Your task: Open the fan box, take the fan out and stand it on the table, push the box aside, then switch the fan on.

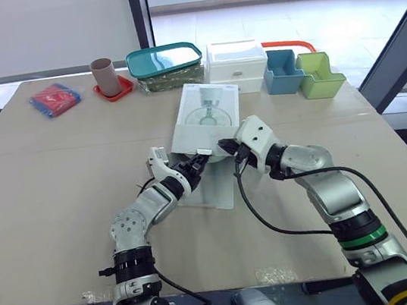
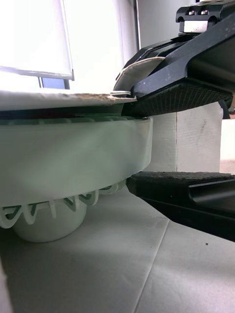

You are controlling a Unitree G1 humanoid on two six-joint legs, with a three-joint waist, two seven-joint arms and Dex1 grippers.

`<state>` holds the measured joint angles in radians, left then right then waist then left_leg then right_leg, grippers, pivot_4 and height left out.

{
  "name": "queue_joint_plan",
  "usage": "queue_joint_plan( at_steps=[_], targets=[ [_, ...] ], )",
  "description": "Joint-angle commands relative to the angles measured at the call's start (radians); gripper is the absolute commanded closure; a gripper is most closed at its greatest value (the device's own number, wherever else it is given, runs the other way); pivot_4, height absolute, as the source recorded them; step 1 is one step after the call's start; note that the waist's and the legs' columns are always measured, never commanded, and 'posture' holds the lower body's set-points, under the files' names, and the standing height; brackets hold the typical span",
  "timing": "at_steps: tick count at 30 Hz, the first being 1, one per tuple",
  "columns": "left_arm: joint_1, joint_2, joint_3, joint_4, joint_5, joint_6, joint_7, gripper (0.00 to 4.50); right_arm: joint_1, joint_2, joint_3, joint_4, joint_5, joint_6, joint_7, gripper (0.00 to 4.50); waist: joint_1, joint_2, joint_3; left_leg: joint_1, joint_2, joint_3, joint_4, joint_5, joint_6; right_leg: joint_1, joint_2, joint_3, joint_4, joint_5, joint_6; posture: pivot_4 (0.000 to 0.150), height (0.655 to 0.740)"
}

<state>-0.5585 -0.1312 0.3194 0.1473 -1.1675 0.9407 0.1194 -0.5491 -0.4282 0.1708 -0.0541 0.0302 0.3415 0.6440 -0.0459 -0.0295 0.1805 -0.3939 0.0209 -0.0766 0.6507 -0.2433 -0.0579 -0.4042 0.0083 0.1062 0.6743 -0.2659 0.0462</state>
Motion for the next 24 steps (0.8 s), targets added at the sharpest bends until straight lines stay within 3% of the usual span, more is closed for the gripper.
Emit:
queue_joint_plan(
  at_steps=[1,15,24],
  targets=[
    [0.008,0.020,-0.010,-0.033,-0.005,0.025,-0.007,3.30,0.007,0.001,0.004,-0.008,-0.006,0.000,-0.001,4.50,0.000,0.000,0.000,0.000,0.000,0.000,0.000,0.000,0.000,0.000,0.000,0.000,0.000,0.000,0.000,0.150,0.7400],
    [0.144,0.181,-0.008,-0.182,-0.264,0.287,0.009,3.30,0.011,0.003,0.004,-0.007,-0.005,-0.008,-0.002,4.50,-0.001,0.000,0.000,0.000,0.001,0.000,-0.004,0.000,-0.001,-0.001,0.000,0.000,-0.003,0.000,0.000,0.150,0.7400],
    [0.245,0.231,-0.037,-0.262,-0.432,0.290,0.096,3.30,0.020,0.005,0.008,-0.012,-0.005,-0.008,0.000,4.50,0.001,0.000,0.000,0.000,0.002,-0.002,-0.009,0.002,-0.003,0.000,0.000,-0.002,-0.006,0.001,-0.002,0.150,0.7400]
  ],
)
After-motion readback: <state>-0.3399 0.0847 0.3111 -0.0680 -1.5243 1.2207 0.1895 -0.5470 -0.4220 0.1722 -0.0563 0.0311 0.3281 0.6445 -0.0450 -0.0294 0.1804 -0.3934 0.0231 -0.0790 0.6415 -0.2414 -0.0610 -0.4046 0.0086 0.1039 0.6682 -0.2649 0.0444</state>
